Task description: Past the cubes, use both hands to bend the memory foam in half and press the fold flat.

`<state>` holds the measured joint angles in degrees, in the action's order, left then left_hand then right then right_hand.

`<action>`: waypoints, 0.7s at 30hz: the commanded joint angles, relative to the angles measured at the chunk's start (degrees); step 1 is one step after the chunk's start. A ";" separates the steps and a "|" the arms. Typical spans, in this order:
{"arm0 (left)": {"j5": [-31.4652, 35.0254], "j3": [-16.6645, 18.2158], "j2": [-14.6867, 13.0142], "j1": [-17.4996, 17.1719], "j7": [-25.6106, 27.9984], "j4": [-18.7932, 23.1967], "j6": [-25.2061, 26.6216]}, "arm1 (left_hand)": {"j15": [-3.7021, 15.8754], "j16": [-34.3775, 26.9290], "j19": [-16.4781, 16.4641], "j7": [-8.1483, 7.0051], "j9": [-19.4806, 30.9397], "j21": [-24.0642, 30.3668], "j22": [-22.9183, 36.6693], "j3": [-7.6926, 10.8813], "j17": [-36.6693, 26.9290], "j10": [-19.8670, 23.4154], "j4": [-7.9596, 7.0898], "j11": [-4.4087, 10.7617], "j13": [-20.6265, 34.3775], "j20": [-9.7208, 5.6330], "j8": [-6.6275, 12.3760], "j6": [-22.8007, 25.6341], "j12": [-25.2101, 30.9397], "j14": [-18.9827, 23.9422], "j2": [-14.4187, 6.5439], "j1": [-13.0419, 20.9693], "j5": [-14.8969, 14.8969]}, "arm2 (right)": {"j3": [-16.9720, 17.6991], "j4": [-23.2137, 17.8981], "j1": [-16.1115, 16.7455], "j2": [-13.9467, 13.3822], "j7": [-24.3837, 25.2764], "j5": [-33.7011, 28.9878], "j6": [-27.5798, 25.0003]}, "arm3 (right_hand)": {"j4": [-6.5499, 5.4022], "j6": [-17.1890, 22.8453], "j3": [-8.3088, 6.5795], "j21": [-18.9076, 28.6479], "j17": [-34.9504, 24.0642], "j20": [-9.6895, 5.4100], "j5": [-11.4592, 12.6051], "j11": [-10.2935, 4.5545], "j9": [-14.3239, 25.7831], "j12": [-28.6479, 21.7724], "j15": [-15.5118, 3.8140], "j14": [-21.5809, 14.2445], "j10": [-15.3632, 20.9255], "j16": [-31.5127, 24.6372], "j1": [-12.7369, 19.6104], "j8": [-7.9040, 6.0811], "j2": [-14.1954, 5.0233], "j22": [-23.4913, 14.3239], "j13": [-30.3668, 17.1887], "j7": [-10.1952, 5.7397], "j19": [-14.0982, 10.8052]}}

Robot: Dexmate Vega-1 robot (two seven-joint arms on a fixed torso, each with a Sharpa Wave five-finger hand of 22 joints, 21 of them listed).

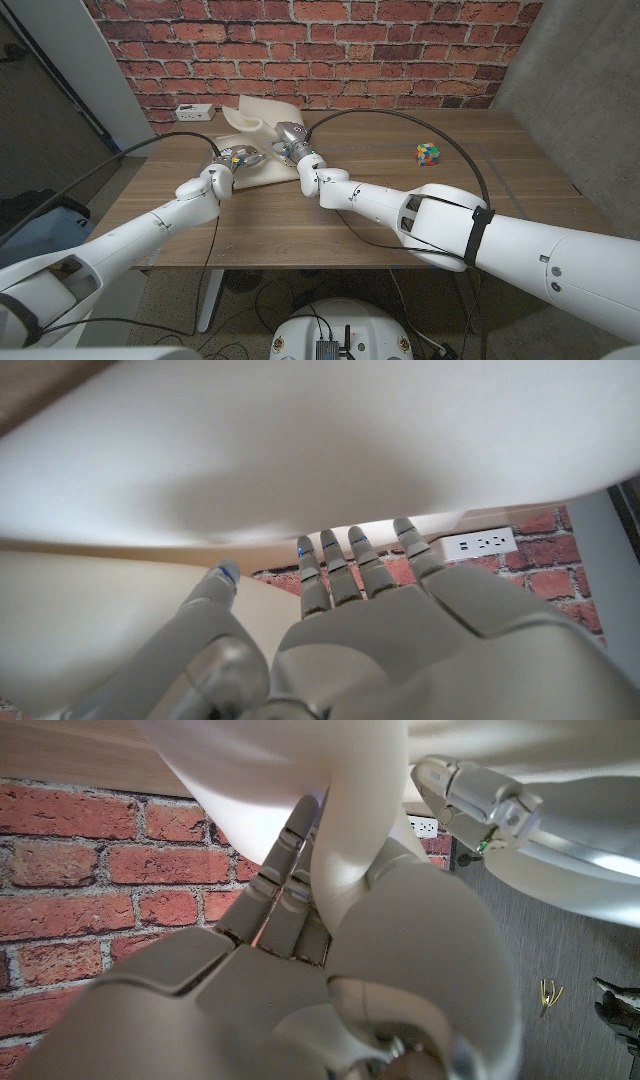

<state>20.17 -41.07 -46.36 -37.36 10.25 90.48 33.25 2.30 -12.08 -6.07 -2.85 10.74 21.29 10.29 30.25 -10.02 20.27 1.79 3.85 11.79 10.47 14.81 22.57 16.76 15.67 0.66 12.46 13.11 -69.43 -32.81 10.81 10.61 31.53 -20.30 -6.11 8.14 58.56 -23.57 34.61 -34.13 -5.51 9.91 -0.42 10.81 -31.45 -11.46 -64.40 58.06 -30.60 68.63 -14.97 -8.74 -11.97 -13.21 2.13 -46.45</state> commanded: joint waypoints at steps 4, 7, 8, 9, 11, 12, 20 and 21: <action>-2.46 8.74 -0.77 -9.69 18.24 4.08 -7.80 | 1.04 -1.86 -6.74 2.57 1.04 0.99 0.68 0.78 -0.77 10.37 1.70 -0.37 2.34 -1.54 3.55 11.09 3.90 10.11 -1.73 1.39 -0.84 | -1.40 2.85 -0.90 1.20 -1.17 0.19 -1.69 | 0.37 1.24 -0.35 0.51 -0.15 0.02 0.26 1.35 0.10 0.26 -0.96 -0.93 2.34 0.46 0.24 -0.14 0.17 0.07 -0.29 -0.40 0.50; -2.91 10.66 0.07 -11.92 24.97 2.49 -14.35 | 0.82 -3.71 -10.52 4.23 2.37 2.29 1.09 1.59 -2.07 17.38 2.15 -0.93 4.27 -4.00 7.89 18.99 8.04 17.47 -4.44 1.81 -1.51 | -1.57 1.67 -0.70 0.60 -1.47 0.10 -2.14 | 0.44 1.29 -0.33 0.54 -0.19 0.13 0.25 1.26 0.10 0.36 -1.00 -0.97 2.44 0.51 0.24 -0.09 0.27 0.09 -0.28 -0.39 0.81; -2.77 11.16 0.47 -12.58 27.58 1.72 -16.76 | 1.23 -4.91 -12.46 5.32 3.04 3.11 1.26 2.21 -2.95 20.93 3.07 -1.42 5.46 -4.73 9.59 21.32 10.40 20.71 -5.96 3.01 -1.83 | -1.61 0.66 -0.48 0.13 -1.58 -0.02 -2.63 | 0.41 1.36 -0.35 0.58 -0.18 0.18 0.26 1.23 0.10 0.41 -0.95 -0.94 2.38 0.57 0.22 -0.09 0.19 0.10 -0.32 -0.40 0.88; -2.81 11.76 0.97 -13.21 29.86 1.18 -18.62 | 1.50 -6.55 -14.31 5.73 3.68 3.96 1.45 2.34 -4.09 22.96 3.90 -1.35 6.68 -5.09 11.10 23.34 12.23 24.05 -6.88 3.93 -2.17 | -1.67 -0.51 -0.24 -0.43 -1.79 -0.19 -3.17 | 0.45 1.36 -0.36 0.62 -0.18 0.20 0.26 1.25 0.10 0.44 -0.98 -0.89 2.40 0.62 0.24 -0.07 0.24 0.11 -0.33 -0.41 0.90; -2.88 12.66 1.70 -13.98 34.16 -0.81 -24.28 | 1.15 -10.93 -17.20 6.71 5.39 5.60 2.06 2.17 -7.76 26.53 6.00 -1.09 9.88 -5.37 14.09 26.43 16.17 29.67 -8.62 6.69 -2.64 | -1.77 -2.33 0.14 -1.23 -2.12 -0.54 -4.24 | 0.41 1.58 -0.31 0.75 -0.13 0.46 0.25 1.16 0.11 0.56 -0.82 -0.68 2.60 0.87 0.08 -0.05 0.34 0.14 -0.32 -0.69 1.12; -2.91 13.09 2.22 -14.22 36.24 -1.87 -26.88 | 1.19 -12.14 -17.89 6.77 5.95 6.07 2.27 2.10 -8.92 27.48 6.54 -1.31 10.92 -5.40 14.79 26.87 17.34 30.73 -8.96 7.58 -2.75 | -1.84 -3.23 0.32 -1.66 -2.30 -0.74 -4.61 | 0.42 1.57 -0.29 0.76 -0.14 0.57 0.24 1.14 0.11 0.60 -0.84 -0.67 2.66 0.91 0.05 -0.02 0.39 0.15 -0.32 -0.76 1.30; -1.05 14.97 6.50 -13.40 51.18 -11.80 -48.07 | 0.92 -27.93 -21.06 7.36 18.24 13.73 7.48 1.37 -27.26 31.49 6.67 -2.70 30.59 -4.80 26.51 29.51 32.00 35.78 -11.20 16.55 -2.70 | -2.16 -9.32 1.66 -4.17 -3.24 -2.48 -7.31 | 0.26 2.08 0.02 1.07 -0.22 1.80 0.15 0.16 0.12 1.06 -0.50 0.54 3.08 1.71 -0.60 0.14 0.69 0.21 -0.39 -1.07 2.55; -0.69 15.11 6.95 -13.18 52.55 -12.77 -50.13 | 1.05 -28.58 -21.44 7.33 18.85 14.23 7.70 1.46 -27.98 31.84 6.49 -2.07 31.54 -4.80 26.99 29.41 32.69 36.07 -11.38 16.71 -2.68 | -2.27 -9.85 1.77 -4.40 -3.37 -2.76 -7.48 | 0.22 2.09 0.04 1.08 -0.24 1.85 0.14 0.15 0.12 1.09 -0.47 0.59 3.12 1.74 -0.65 0.15 0.69 0.21 -0.37 -1.15 2.61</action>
<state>17.89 -30.33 -44.56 -48.81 43.55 89.18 9.70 3.24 -38.58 -26.53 4.62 27.42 34.04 17.09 31.36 -35.50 51.16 8.98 1.45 40.01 5.71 39.88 51.31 47.13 50.72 -10.53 28.08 10.57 -71.14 -36.45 11.23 8.87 29.65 -20.89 -9.96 8.46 59.28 -23.72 35.46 -34.24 -3.97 9.59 -0.70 10.78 -30.62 -11.59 -64.93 58.79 -29.16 68.30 -14.69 -8.41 -11.72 -13.47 1.82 -44.08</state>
